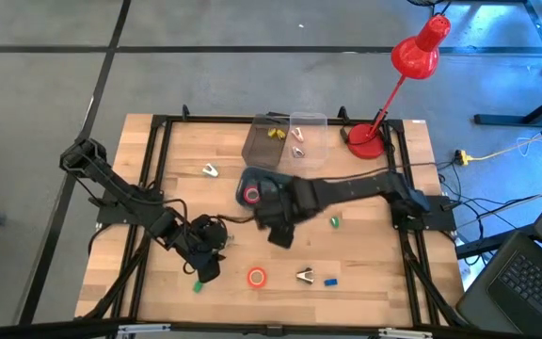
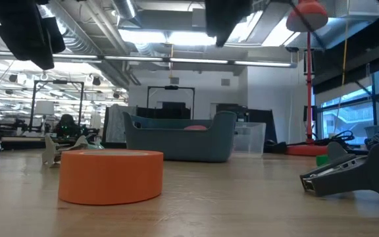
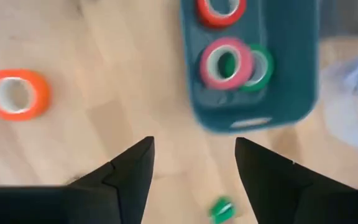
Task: Pick and place Stapler, Stapler remover, tape
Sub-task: Put the right black staple remover into the white bin
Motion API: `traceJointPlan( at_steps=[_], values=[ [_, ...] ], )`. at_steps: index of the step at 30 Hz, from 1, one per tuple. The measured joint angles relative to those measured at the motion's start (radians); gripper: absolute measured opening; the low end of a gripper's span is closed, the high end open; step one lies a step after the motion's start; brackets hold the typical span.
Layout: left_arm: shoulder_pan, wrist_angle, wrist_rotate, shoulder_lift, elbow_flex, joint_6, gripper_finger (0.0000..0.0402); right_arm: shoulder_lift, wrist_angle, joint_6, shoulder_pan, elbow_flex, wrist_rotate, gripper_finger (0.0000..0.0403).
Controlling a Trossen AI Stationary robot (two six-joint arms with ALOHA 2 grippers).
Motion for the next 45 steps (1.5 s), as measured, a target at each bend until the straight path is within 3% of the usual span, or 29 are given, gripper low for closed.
traceJointPlan(
  at_steps=[11,18,23,27,34,45],
  values=[
    [-0.007,-0.006,0.001,0.0,0.0,0.034,0.0148,-0.033,0.003,0.357,0.223,-0.002,-0.007,0.0208],
    [-0.007,-0.005,0.0,0.0,0.0,0.036,0.0148,-0.033,0.003,0.431,0.331,-0.002,-0.04,0.0207],
    [-0.007,-0.002,0.0,0.0,0.0,0.026,0.0148,-0.03,0.005,0.155,0.441,-0.026,-0.082,0.0207],
    [-0.007,0.024,-0.001,0.0,0.0,0.026,0.0148,-0.027,0.009,-0.018,0.493,-0.144,-0.232,0.0207],
    [-0.005,0.094,-0.057,0.0,0.0,0.083,0.0148,-0.024,0.243,-0.155,0.453,-0.393,-0.419,0.0207],
    [-0.005,0.107,-0.057,0.0,0.0,0.079,0.0148,-0.024,0.444,-0.277,0.284,-0.425,-0.348,0.0207]
  ],
)
